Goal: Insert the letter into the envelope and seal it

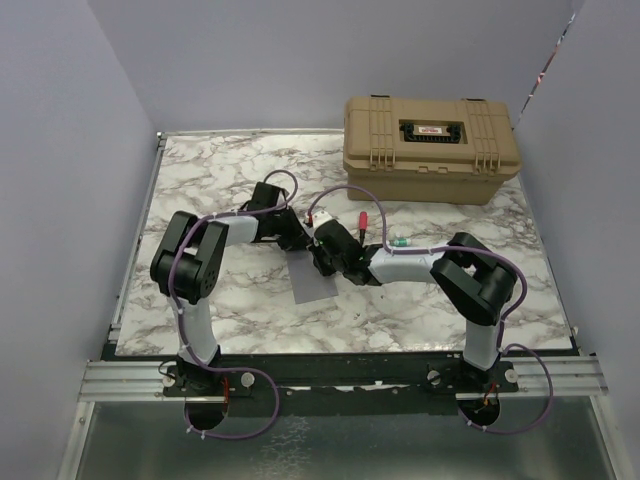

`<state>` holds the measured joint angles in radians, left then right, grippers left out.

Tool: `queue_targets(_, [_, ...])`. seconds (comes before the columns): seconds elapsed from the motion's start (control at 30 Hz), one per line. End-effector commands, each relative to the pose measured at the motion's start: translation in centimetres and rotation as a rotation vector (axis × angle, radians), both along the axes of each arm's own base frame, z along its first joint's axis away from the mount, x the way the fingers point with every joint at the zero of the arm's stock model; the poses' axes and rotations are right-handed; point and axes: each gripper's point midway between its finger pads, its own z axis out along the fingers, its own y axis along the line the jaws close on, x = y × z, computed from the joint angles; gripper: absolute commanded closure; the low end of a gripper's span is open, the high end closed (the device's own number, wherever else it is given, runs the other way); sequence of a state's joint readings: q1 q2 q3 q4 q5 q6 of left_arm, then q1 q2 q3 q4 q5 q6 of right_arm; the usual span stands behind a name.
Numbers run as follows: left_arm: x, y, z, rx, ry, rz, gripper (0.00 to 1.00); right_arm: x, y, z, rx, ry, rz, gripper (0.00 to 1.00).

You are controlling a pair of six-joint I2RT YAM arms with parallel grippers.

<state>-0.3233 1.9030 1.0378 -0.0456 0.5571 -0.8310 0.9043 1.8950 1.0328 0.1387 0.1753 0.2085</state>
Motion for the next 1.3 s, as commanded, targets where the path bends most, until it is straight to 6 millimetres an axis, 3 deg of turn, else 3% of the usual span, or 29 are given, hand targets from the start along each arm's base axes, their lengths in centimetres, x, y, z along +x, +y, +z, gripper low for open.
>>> queue_targets(0.0, [0.6, 0.3, -2.2, 0.053, -0.013, -0.003, 0.93, -2.0, -4.2, -4.1, -0.181, 0.083, -0.024, 0.83])
queue_targets(0.23, [0.0, 2.1, -4.8, 0.071, 0.044, 0.001, 0.95, -2.2, -4.0, -3.9, -0.213, 0.091, 0.042, 0.85])
queue_targets(0.37, [-2.0, 3.6, -7.0, 0.069, 0.143, 0.025, 1.0, -2.1, -3.8, -3.9, -0.222, 0.098, 0.041, 0.84])
queue_targets(0.6, [-6.0, 4.7, -10.1, 0.092, 0.258, 0.036, 1.0, -0.8, -2.6, -4.4, -0.234, 0.093, 0.028, 0.79])
queue_targets(0.83, [-6.7, 5.2, -10.7, 0.091, 0.297, 0.055, 1.0, 0.5, -1.5, -4.9, -0.257, 0.089, 0.025, 0.73])
queue_targets(1.0, [-6.8, 5.5, -10.8, 0.09, 0.312, 0.074, 1.0, 0.6, -1.7, -5.9, -0.298, 0.115, 0.003, 0.72])
queue_targets(1.13, [-6.5, 5.9, -11.0, 0.082, 0.312, 0.106, 1.0, -0.3, -2.2, -6.8, -0.31, 0.155, 0.002, 0.69])
queue_targets(1.27, [-6.4, 6.4, -11.1, 0.073, 0.322, 0.135, 1.0, -2.0, -1.6, -7.3, -0.268, 0.199, 0.064, 0.57])
